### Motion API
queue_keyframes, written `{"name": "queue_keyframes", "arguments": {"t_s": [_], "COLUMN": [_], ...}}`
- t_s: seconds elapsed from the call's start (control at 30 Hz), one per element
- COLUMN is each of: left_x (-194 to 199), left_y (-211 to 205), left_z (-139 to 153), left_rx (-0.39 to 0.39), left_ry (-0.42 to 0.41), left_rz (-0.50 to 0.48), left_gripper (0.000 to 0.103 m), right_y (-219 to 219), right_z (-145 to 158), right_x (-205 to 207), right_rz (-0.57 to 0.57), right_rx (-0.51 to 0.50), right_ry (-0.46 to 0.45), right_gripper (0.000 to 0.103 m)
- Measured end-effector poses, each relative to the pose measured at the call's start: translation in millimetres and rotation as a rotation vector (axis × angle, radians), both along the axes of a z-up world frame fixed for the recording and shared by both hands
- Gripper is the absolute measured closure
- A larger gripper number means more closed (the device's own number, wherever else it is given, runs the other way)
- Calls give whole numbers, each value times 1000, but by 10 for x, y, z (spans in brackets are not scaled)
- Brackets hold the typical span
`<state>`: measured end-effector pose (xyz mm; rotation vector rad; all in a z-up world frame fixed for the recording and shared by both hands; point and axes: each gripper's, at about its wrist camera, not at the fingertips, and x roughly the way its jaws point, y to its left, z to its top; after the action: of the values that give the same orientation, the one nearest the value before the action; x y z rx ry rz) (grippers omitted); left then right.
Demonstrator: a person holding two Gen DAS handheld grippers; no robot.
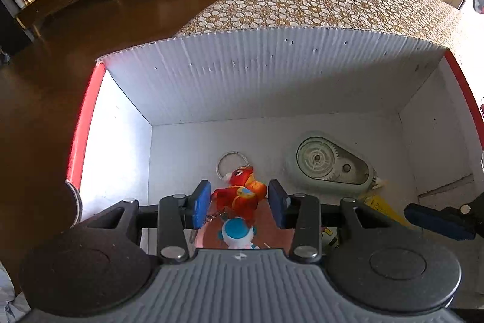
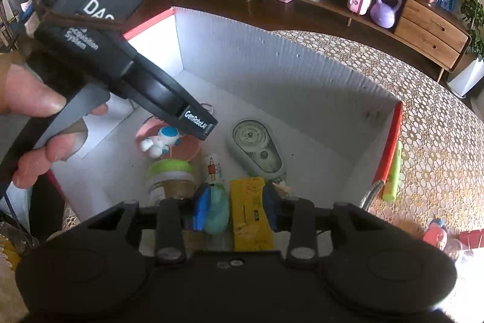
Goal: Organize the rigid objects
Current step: 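Lower and open the right tool to drop the teal egg while the left tool releases the dragon, then withdraw both open tools from the box back toward the table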
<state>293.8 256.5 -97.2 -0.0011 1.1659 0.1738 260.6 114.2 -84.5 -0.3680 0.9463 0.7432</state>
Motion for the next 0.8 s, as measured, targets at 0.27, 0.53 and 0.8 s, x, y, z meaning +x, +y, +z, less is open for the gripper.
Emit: {"name": "queue_keyframes", "arguments": {"t_s": [0.27, 0.53, 0.8], "left_x": [-146, -409, -692], "left_y": [-107, -217, -482], "left_z": [188, 487, 803], "left_rx": [21, 15, 27], "left_ry": [-60, -141, -235], "left_rz": [-17, 2, -16], "left_gripper": [46, 46, 46], "right_y": [-140, -430, -775], "right_z": [165, 422, 723], "right_x": [-101, -244, -485], "right_rz": [-2, -16, -18], "right_rx": [67, 137, 227], "right_ry": [4, -15, -43], "right_gripper": [59, 50, 32]}}
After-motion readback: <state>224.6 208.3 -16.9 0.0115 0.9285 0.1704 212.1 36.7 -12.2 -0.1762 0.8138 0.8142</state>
